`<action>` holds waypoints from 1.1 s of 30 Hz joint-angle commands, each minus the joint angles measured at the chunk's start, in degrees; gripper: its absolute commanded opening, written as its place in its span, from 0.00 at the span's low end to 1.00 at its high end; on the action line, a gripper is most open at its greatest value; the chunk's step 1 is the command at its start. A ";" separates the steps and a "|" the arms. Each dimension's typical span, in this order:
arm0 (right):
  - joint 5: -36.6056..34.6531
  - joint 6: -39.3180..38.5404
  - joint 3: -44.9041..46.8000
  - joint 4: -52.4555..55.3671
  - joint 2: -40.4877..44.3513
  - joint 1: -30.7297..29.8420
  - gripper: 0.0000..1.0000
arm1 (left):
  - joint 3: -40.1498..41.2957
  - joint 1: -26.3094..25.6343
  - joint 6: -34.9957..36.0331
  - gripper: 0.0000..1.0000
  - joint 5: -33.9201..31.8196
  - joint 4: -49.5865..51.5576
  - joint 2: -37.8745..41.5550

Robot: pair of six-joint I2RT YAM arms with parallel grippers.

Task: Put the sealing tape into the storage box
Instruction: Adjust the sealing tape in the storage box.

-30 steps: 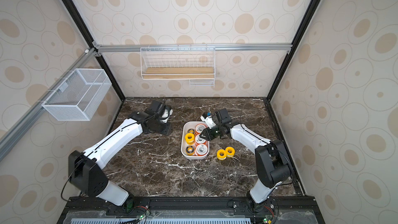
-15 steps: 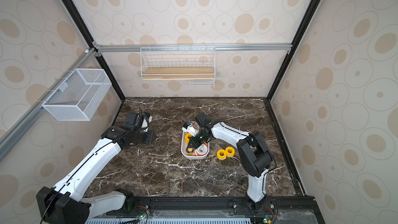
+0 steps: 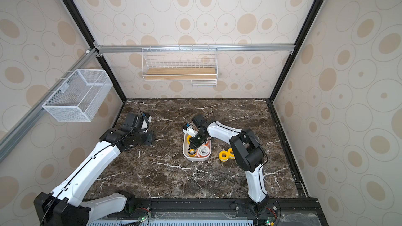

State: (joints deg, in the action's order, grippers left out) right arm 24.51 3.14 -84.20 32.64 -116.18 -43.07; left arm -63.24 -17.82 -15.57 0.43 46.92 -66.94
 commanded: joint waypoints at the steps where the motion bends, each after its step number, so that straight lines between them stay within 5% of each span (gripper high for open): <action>1: -3.05 0.90 -1.97 2.01 -1.22 -0.25 0.05 | -0.65 0.51 0.41 0.53 -1.00 0.36 0.29; 22: -10.69 4.94 -10.09 3.64 -6.12 1.43 0.05 | -0.57 0.51 0.80 0.53 -0.79 0.72 0.30; 33: -8.78 5.51 -12.52 3.96 -6.40 2.06 0.08 | -0.52 0.51 0.97 0.53 -0.78 0.90 0.18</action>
State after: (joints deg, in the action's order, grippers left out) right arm 14.72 8.36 -95.29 34.96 -121.58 -40.95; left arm -63.24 -17.74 -15.33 -0.08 47.03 -66.94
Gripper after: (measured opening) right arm 0.079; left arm 0.531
